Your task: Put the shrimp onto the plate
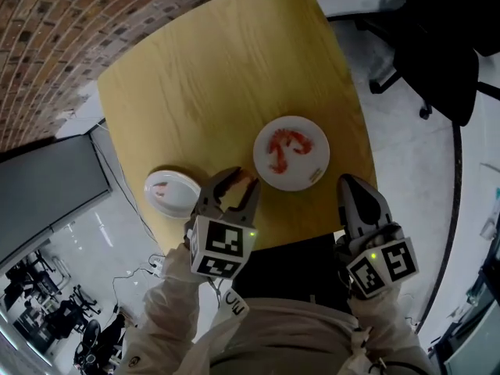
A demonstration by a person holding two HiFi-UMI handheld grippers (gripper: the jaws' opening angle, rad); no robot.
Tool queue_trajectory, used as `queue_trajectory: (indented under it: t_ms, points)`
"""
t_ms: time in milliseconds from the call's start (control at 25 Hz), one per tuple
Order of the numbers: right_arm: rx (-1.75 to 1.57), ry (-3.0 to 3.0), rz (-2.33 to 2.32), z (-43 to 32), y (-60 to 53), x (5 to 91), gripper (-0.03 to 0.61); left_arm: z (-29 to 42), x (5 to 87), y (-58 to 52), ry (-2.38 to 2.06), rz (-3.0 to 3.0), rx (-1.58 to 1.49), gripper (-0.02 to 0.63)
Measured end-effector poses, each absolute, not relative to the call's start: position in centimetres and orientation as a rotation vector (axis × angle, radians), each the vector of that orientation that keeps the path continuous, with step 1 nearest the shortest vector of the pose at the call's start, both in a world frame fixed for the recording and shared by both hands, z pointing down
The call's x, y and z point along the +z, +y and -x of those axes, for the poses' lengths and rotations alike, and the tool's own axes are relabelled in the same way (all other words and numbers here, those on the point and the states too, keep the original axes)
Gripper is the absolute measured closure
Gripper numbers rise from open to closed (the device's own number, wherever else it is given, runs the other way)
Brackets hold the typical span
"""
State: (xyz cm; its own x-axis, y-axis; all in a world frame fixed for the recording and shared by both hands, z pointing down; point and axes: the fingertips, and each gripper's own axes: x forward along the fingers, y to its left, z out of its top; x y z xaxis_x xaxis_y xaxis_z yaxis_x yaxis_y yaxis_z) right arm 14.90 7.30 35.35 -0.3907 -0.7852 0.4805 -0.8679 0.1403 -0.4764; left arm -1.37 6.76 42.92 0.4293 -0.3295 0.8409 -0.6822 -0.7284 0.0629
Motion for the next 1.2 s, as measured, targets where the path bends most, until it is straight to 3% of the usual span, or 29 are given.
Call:
queue_trajectory:
  t_ms: [640,1200]
  points:
    - [1.129,-2.153,-1.901,-22.7,10.5,35.6,0.555,-10.3,42.7,7.1,-0.560,-2.499,1.223,0.460]
    - [1.162,-2.077,-2.000,-25.7,12.1,36.2,0.555,-13.7,43.7,6.8,-0.470,-2.551,1.248,0.460]
